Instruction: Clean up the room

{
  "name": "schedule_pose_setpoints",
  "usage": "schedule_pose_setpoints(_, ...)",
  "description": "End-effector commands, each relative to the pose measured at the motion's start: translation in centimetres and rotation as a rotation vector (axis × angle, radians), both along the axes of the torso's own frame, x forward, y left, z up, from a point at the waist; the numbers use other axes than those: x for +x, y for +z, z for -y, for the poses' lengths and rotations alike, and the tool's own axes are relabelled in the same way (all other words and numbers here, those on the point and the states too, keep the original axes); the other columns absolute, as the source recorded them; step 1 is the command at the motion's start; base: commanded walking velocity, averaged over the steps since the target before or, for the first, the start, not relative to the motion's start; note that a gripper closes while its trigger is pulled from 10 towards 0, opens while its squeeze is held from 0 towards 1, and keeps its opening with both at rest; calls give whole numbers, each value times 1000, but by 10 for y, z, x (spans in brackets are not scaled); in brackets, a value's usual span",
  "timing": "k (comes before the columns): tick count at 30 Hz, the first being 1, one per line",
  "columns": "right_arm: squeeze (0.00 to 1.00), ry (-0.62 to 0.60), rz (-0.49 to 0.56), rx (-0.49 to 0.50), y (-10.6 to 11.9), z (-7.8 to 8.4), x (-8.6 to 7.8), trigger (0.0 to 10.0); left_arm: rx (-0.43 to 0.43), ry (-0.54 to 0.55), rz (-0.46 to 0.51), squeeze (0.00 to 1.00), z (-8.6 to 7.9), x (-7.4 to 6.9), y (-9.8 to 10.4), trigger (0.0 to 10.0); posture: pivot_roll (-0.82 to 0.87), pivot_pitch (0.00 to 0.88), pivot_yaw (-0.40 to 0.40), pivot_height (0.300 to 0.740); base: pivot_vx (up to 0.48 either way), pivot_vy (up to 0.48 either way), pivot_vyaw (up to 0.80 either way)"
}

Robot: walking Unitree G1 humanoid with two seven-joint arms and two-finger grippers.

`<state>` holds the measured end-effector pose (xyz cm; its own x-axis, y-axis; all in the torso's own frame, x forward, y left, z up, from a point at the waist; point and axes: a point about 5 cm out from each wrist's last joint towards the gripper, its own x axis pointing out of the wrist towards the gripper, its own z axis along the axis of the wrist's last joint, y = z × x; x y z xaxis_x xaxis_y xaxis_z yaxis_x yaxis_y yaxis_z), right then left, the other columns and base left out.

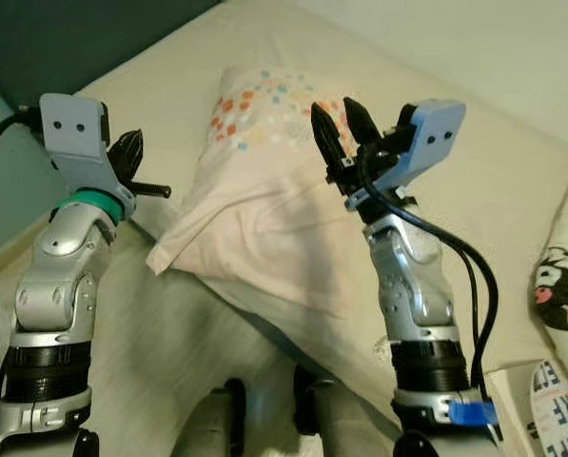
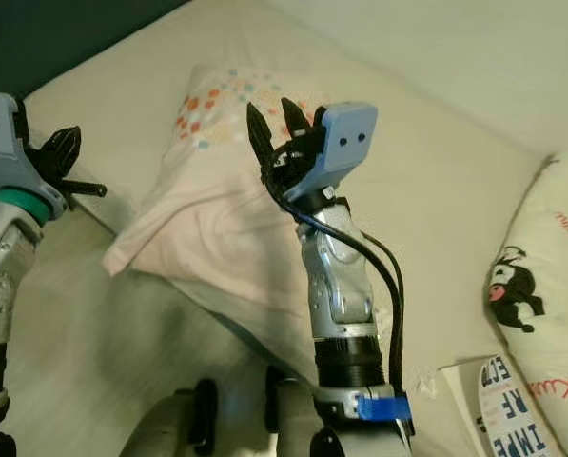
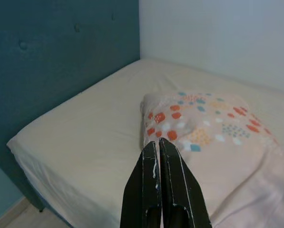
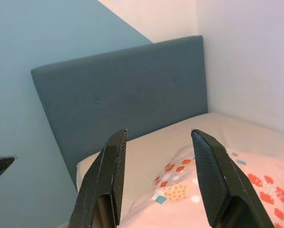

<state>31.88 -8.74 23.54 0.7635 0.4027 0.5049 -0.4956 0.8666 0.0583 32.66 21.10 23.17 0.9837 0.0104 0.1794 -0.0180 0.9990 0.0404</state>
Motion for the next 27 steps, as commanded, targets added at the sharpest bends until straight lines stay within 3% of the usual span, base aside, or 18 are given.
schedule_pose_setpoints(1,0,7,-6,-14,-1,0,-6,10000,3,23,-5,0,0,0,-7,10000,-62,79,-3,740,0,0,0)
schedule_pose_setpoints(9,0,1,-41,-22,-4,4,-13,10000,19,46,34,0,3,4,-5,10000,-53,52,-4,740,0,0,0)
schedule_pose_setpoints(27,0,-18,-106,-11,-18,0,-11,10000,51,82,63,0,5,10,-8,10000,-34,39,-7,740,0,0,0)
